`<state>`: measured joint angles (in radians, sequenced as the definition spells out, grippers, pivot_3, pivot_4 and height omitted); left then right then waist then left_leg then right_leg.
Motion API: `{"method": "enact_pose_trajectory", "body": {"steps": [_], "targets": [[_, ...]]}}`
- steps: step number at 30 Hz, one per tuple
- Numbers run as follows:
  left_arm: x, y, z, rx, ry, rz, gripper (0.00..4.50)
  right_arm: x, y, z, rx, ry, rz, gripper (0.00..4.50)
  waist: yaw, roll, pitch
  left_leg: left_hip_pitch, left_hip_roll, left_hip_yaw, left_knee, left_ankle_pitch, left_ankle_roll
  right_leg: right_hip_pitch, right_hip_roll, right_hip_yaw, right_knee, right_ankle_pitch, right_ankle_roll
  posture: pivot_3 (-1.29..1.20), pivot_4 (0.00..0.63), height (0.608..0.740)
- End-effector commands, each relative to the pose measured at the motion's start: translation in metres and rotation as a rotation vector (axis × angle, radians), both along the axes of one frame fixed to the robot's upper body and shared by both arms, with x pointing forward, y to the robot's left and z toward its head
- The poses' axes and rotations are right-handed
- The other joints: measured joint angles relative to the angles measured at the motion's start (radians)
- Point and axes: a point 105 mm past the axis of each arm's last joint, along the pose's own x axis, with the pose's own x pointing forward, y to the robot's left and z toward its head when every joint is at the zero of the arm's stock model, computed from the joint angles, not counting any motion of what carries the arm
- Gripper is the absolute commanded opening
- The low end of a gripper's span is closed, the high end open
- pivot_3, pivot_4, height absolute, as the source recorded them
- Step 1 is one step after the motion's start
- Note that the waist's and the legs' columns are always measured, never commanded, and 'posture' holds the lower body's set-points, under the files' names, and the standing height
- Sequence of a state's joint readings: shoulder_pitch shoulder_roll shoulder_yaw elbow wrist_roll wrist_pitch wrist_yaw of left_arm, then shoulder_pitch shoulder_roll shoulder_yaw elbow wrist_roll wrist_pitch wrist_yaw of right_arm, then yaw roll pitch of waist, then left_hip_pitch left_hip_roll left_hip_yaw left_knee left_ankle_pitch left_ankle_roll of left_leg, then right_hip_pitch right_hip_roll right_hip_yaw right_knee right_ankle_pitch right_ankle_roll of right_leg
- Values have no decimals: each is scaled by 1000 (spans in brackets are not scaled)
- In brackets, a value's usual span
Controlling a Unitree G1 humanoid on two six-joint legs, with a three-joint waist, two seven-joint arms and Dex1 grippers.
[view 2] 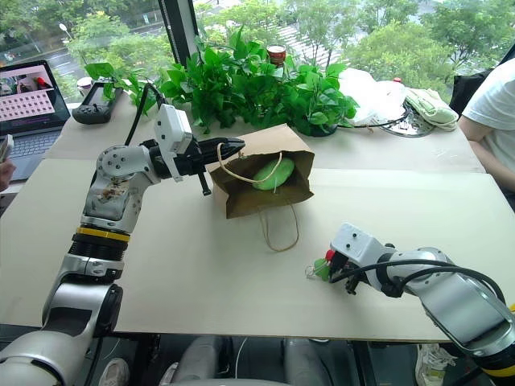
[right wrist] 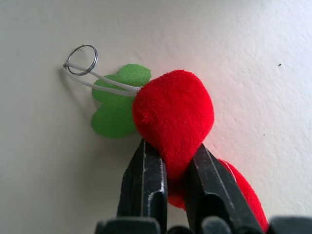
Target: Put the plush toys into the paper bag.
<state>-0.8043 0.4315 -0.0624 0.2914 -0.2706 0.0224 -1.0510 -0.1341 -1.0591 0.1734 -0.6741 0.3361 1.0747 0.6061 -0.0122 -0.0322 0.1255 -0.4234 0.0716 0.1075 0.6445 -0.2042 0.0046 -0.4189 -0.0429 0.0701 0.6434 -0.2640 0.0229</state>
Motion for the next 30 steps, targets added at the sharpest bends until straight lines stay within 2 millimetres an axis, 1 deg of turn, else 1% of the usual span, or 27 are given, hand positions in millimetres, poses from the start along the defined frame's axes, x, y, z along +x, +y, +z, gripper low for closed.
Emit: {"method": "enact_pose_trajectory", "body": {"steps": [1,5,8,11,14,20,23,25,28,30], "targets": [[-4,1,11,-2,-54,0,0,18,16,33,153,-139,-17,165,-2,0,0,0,0,0,0,0,0,0,1,0,0,0,0,0,150,740],[-3,0,12,-3,-53,0,0,13,43,61,296,-187,89,165,0,0,0,0,-1,-2,1,0,0,-1,0,1,2,0,0,0,150,740],[-3,-1,11,-3,-53,-1,0,18,64,79,374,-235,131,165,1,0,0,0,-1,-2,1,0,0,0,0,1,2,0,0,0,150,740],[-2,-2,11,-5,-52,-2,0,31,83,81,385,-251,120,165,-1,0,0,0,-2,-3,1,0,0,0,0,1,3,0,0,0,150,740],[-2,-5,11,-7,-52,-7,0,50,104,84,401,-277,84,165,-3,0,0,0,-2,-3,1,0,0,-1,1,1,3,0,0,0,150,740],[-2,-6,10,-10,-50,-13,0,88,127,90,418,-317,-39,165,-1,0,0,-1,-2,-3,1,0,0,-2,0,0,4,0,0,0,150,740],[-3,-7,10,-10,-48,-15,0,98,135,92,448,-320,-83,165,0,0,-1,-1,-2,-3,0,0,0,-2,0,0,4,0,0,0,150,740],[-3,-8,9,-11,-45,-17,0,106,149,97,487,-326,-94,165,-1,1,-1,-2,-2,-3,0,0,0,-2,0,0,4,0,0,0,150,740],[-4,-9,8,-11,-44,-20,0,111,164,96,506,-320,-100,165,-2,1,-1,-2,-2,-3,0,0,0,-3,0,0,4,0,-1,0,150,740],[-4,-9,8,-11,-43,-21,0,118,168,95,522,-333,-134,165,-3,1,-1,-2,-2,-3,0,0,0,-3,0,0,4,0,-1,0,150,740]]}}
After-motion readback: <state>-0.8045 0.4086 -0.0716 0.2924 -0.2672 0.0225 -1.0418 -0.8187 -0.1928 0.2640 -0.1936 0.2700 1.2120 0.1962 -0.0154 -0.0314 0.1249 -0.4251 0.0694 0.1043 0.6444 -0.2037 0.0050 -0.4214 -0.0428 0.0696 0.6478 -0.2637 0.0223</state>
